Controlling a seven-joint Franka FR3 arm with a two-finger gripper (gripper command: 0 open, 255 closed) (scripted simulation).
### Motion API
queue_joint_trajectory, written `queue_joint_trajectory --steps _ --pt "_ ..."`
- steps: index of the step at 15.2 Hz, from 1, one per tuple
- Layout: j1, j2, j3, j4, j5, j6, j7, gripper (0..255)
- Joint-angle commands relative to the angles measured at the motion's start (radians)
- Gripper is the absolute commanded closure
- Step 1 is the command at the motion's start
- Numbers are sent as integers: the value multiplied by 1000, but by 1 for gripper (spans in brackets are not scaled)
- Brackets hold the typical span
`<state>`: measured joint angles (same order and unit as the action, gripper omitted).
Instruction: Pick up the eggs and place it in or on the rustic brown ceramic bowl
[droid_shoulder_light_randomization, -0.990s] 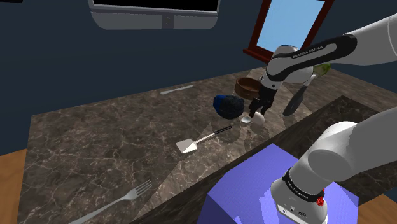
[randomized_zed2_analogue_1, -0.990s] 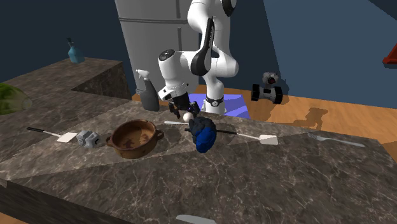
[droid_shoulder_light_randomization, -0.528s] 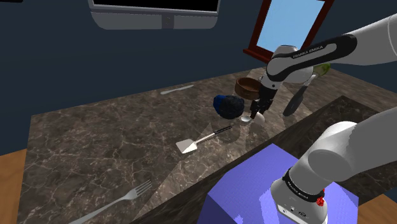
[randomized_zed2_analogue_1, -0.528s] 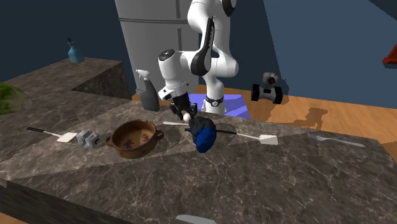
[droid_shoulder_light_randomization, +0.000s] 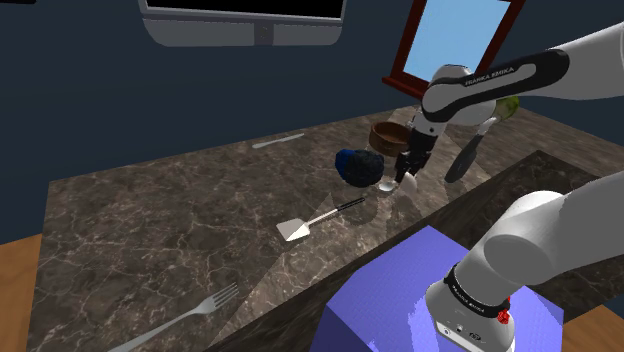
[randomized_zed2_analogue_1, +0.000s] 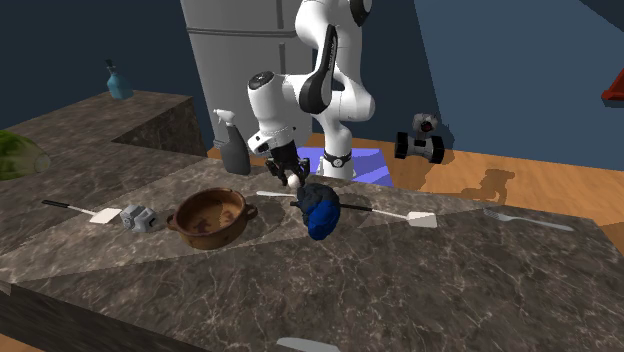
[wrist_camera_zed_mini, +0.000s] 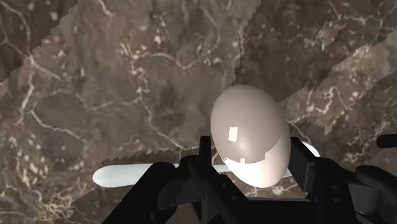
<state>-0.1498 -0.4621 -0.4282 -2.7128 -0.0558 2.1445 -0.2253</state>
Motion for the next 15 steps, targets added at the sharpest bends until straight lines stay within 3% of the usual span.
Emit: queue_joint_trajectory --steps 1,15 --pt "-4 -26 8 11 -5 -36 9 255" --pt "-13 -125 51 136 -6 -257 47 255"
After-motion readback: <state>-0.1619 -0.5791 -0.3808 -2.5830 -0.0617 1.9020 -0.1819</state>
